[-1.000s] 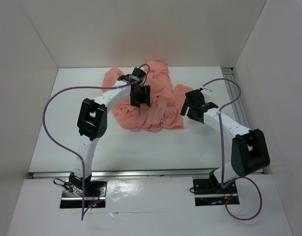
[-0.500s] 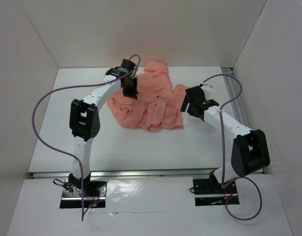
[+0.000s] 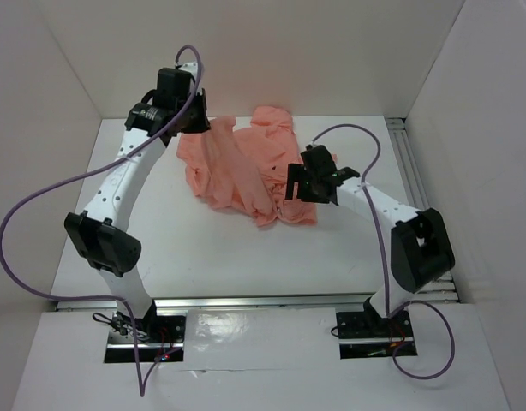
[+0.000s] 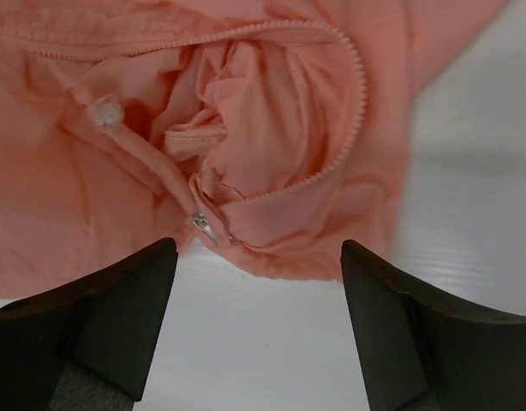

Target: Zip up the jacket

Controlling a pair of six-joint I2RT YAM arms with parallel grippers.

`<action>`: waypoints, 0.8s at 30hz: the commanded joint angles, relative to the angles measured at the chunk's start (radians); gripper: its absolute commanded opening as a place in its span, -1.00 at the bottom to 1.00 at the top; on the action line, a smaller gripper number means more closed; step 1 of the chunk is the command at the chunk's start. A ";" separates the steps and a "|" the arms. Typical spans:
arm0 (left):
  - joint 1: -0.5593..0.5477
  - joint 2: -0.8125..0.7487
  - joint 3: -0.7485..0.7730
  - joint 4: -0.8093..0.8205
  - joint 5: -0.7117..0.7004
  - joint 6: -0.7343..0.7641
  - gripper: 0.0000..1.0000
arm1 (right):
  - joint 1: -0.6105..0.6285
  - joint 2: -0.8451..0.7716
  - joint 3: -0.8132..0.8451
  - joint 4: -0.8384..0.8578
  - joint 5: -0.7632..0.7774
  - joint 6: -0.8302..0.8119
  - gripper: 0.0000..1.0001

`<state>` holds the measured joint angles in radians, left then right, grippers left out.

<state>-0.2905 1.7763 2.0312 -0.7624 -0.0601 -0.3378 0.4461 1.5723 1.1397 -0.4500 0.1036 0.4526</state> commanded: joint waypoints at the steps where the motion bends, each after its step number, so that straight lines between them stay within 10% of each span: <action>1: 0.004 0.000 -0.070 -0.008 -0.067 0.014 -1.00 | 0.008 0.086 0.034 0.031 -0.116 0.073 0.66; 4: 0.004 -0.029 -0.139 0.015 -0.098 0.014 -1.00 | 0.008 0.086 -0.035 0.173 -0.116 0.179 0.30; 11: 0.004 -0.061 -0.173 0.046 -0.098 0.014 -1.00 | 0.071 0.160 -0.005 0.195 -0.041 0.208 0.57; 24: 0.004 -0.051 -0.184 0.046 -0.067 -0.018 -1.00 | 0.152 0.221 -0.003 0.125 0.171 0.198 0.43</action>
<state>-0.2893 1.7561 1.8435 -0.7406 -0.1364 -0.3443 0.5762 1.7733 1.1248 -0.3161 0.2077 0.6388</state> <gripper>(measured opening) 0.036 0.735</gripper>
